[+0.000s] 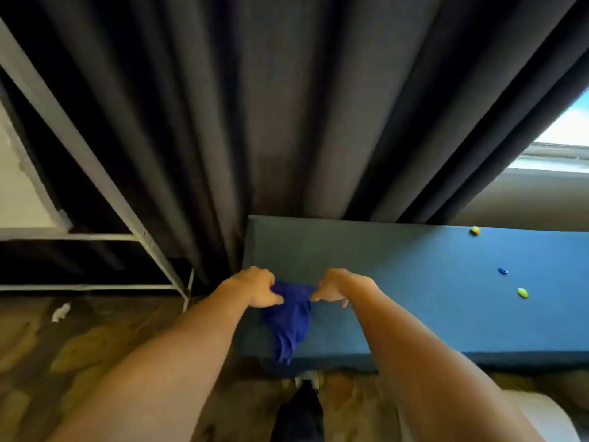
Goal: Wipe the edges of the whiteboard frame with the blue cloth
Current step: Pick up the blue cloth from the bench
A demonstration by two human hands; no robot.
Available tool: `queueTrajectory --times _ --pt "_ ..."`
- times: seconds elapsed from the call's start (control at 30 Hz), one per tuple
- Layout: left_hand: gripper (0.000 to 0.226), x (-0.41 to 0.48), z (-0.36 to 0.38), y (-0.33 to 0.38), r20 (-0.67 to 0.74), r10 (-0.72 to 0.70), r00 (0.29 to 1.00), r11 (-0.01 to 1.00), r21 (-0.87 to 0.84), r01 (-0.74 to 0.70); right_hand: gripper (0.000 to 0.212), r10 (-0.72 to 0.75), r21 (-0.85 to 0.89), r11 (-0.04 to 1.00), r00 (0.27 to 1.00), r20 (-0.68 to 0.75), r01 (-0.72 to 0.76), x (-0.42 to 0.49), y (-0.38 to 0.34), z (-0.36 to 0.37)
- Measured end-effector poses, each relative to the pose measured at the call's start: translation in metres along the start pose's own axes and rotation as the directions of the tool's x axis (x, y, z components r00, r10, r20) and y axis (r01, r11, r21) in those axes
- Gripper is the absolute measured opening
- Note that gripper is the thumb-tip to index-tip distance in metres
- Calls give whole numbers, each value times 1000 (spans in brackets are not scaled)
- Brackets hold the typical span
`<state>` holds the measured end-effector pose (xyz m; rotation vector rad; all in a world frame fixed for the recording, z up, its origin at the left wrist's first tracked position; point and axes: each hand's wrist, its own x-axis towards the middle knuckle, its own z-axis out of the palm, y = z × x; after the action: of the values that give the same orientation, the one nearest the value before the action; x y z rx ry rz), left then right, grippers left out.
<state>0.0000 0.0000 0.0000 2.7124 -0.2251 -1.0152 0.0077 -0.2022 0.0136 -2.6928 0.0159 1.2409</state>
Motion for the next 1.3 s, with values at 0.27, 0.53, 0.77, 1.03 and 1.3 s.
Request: queueTrajectory --times 0.27,0.53,0.77,1.03,1.3 --pt "62 53 100 27 -60 -352 934 835 -471 284 51 -83 222 972 997 -2 81 81 0 77" --pt "62 70 104 39 270 -611 744 -49 -951 305 48 112 833 512 978 176 -209 115 9 70" --pt "39 16 26 -24 127 -282 951 -380 -925 11 25 -228 954 296 966 124 -53 90 -33 -9" --pt "20 -117 -78 -140 -220 -353 909 -241 -918 -316 43 -561 970 -61 796 -229 236 -11 -216 -50" --pt "39 -274 -148 -246 -510 -610 607 -34 -748 -663 66 -816 868 16 508 -276 497 -128 -389 -60"
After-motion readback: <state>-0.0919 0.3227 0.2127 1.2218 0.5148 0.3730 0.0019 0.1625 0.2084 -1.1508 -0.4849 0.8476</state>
